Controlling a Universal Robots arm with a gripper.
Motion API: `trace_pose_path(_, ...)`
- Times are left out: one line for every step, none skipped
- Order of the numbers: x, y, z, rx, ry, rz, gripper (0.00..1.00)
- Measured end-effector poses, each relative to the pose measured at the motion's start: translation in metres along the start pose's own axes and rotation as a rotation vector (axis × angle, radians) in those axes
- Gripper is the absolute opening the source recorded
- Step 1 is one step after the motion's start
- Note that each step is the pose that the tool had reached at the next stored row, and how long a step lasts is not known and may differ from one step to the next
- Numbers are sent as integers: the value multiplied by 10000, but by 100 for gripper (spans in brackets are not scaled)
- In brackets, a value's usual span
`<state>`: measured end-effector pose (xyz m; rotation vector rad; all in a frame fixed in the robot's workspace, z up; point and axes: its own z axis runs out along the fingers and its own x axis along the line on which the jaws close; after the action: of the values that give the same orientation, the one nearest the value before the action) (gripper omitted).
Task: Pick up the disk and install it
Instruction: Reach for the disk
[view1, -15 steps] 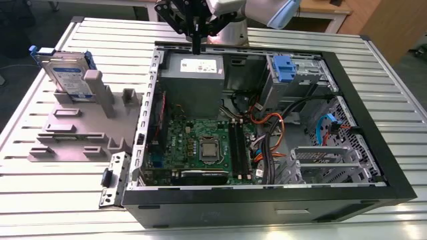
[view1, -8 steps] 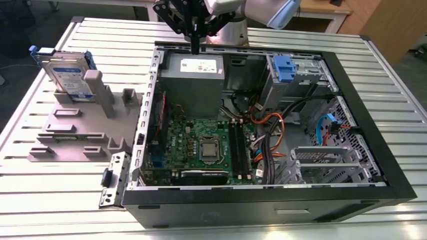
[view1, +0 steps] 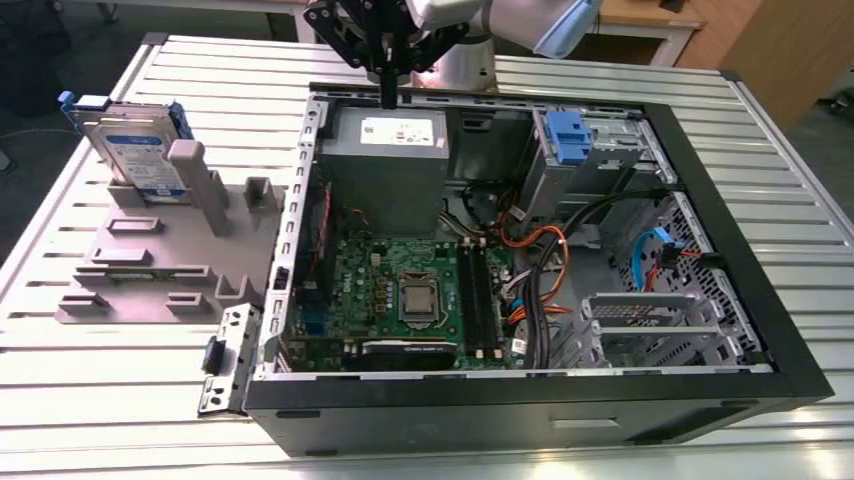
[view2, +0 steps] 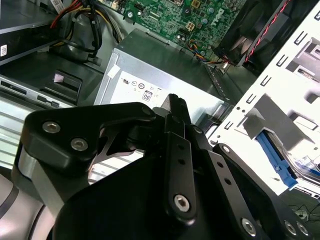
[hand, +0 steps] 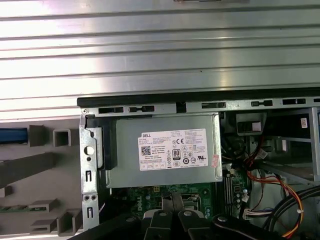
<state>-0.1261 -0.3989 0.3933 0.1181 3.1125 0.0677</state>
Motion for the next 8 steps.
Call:
trace_pose_path(4, 0, 0, 0, 0, 0, 11)
trace_pose_path(8, -1, 0, 0, 0, 0, 11)
trace_pose_path(11, -1, 0, 1, 0, -1, 11)
trace_pose_path(12, -1, 0, 1, 0, -2, 11)
trace_pose_path(13, -1, 0, 0, 0, -3, 11)
trace_pose_path(16, -1, 0, 0, 0, -1, 11)
trace_pose_path(18, -1, -1, 1, 0, -1, 11)
trace_pose_path(23, -2, 0, 0, 0, -1, 11)
